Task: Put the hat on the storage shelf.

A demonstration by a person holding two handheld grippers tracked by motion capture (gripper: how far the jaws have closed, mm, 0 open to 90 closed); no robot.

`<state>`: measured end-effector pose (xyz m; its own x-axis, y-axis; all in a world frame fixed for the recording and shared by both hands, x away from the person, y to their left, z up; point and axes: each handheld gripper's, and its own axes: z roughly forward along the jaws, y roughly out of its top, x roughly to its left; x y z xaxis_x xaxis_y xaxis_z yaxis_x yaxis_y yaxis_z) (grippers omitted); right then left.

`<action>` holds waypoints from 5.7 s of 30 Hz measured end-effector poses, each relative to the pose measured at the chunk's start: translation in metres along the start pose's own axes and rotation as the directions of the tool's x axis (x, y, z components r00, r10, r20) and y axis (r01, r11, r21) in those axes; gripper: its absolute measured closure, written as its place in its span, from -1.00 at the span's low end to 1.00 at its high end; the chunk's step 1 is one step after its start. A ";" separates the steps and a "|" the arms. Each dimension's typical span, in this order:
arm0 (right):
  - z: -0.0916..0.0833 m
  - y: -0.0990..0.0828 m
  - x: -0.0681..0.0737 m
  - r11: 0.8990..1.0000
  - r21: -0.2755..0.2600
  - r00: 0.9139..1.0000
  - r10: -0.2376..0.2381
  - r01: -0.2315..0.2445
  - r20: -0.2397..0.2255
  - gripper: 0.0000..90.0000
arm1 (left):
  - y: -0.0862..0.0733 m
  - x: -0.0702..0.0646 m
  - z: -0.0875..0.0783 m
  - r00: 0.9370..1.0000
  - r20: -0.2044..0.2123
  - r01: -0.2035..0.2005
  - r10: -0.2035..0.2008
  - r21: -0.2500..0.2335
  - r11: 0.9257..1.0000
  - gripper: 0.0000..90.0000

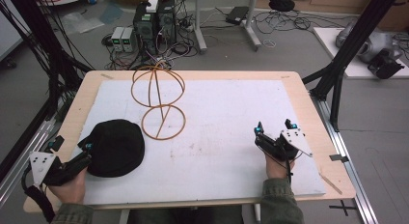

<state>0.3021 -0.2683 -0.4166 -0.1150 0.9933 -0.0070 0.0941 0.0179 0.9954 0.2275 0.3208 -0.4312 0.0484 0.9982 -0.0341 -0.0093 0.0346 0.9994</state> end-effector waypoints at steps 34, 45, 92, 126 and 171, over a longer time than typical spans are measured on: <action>-0.001 -0.003 -0.007 0.999 0.005 0.999 0.045 -0.045 -0.004 -0.89 | -0.001 0.001 0.002 0.999 0.015 0.029 -0.029 0.011 1.000 -0.68; -0.001 -0.004 -0.008 0.999 0.007 0.999 0.045 -0.045 -0.007 -0.89 | -0.001 -0.001 0.004 0.999 0.021 0.029 -0.029 0.012 1.000 -0.68; 0.000 -0.006 -0.007 0.998 0.027 0.998 0.051 -0.051 -0.030 -0.89 | 0.007 -0.002 0.014 0.958 0.274 0.045 -0.085 0.149 0.988 -0.65; 0.002 -0.007 -0.008 0.999 0.029 0.998 0.040 -0.039 -0.054 -0.89 | 0.000 -0.005 0.019 0.923 0.373 -0.012 -0.095 0.275 0.961 0.20; 0.002 -0.007 -0.004 0.999 0.039 0.997 0.041 -0.038 -0.068 -0.89 | 0.075 -0.029 0.014 0.904 0.427 -0.025 0.013 0.022 0.999 0.93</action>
<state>0.3043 -0.2726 -0.4240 -0.1776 0.9833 0.0401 0.1365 -0.0158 0.9905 0.2389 0.2942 -0.3556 0.4704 0.8824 -0.0130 0.0115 0.0086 0.9999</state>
